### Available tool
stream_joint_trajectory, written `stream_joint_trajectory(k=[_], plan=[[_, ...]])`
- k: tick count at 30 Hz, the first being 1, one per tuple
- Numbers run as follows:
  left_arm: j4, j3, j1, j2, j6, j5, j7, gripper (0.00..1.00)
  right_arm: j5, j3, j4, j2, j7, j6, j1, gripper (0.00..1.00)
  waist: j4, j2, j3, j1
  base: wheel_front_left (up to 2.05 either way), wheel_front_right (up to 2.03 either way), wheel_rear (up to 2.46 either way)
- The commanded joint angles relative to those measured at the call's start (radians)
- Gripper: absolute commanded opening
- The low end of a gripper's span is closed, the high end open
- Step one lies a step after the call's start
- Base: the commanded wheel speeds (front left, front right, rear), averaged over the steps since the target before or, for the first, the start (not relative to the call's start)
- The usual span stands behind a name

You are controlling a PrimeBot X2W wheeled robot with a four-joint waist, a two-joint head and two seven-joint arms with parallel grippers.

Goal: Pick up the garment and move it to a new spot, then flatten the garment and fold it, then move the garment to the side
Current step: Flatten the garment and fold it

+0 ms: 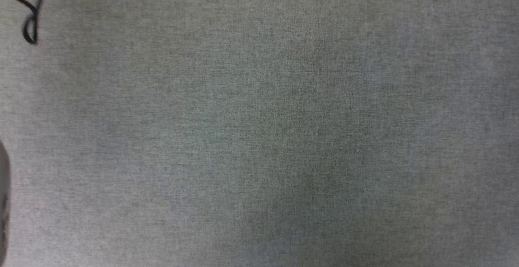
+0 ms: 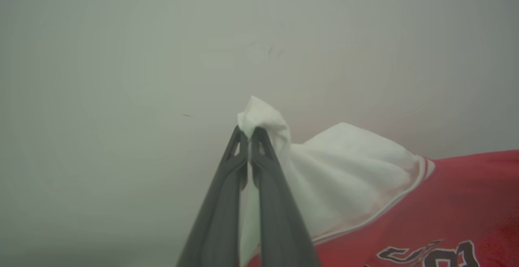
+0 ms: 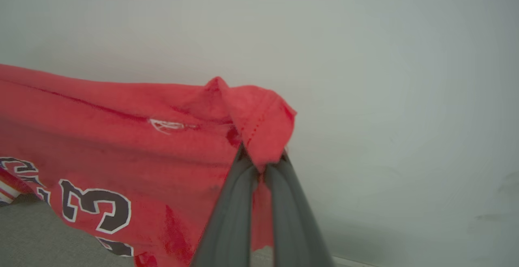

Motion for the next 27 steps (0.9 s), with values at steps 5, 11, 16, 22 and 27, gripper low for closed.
stream_joint_trajectory(k=[5, 11, 16, 22, 27], plan=[[0.039, 0.006, 0.128, -0.022, -0.024, -0.041, -0.032, 0.0, 0.015, 0.011, 0.052, 0.003, -0.025, -0.002, 0.112, 0.0, 0.017, 0.0, -0.069, -0.0001, 0.0, 0.0, 0.0], [0.07, 0.015, 0.361, -0.033, -0.057, -0.103, -0.061, 0.0, 0.08, 0.039, 0.07, 0.005, -0.045, -0.002, 0.346, 0.0, 0.025, 0.0, -0.223, -0.0001, 0.0, 0.0, 0.0], [0.058, 0.01, 0.59, -0.033, -0.072, -0.143, -0.076, 0.0, 0.152, 0.07, 0.034, -0.004, -0.042, -0.002, 0.578, 0.0, 0.035, 0.0, -0.362, -0.0001, 0.0, 0.0, 0.0], [-0.005, 0.003, 0.854, -0.026, -0.057, -0.172, -0.079, 0.0, 0.221, 0.082, -0.071, -0.044, -0.027, -0.002, 0.864, 0.0, 0.043, 0.0, -0.512, -0.0001, 0.0, 0.0, 0.0], [-0.113, -0.003, 1.078, -0.013, -0.009, -0.192, -0.063, 0.0, 0.252, 0.043, -0.193, -0.056, 0.007, -0.002, 1.104, 0.0, 0.05, 0.0, -0.617, -0.0001, 0.0, 0.0, 0.0]])
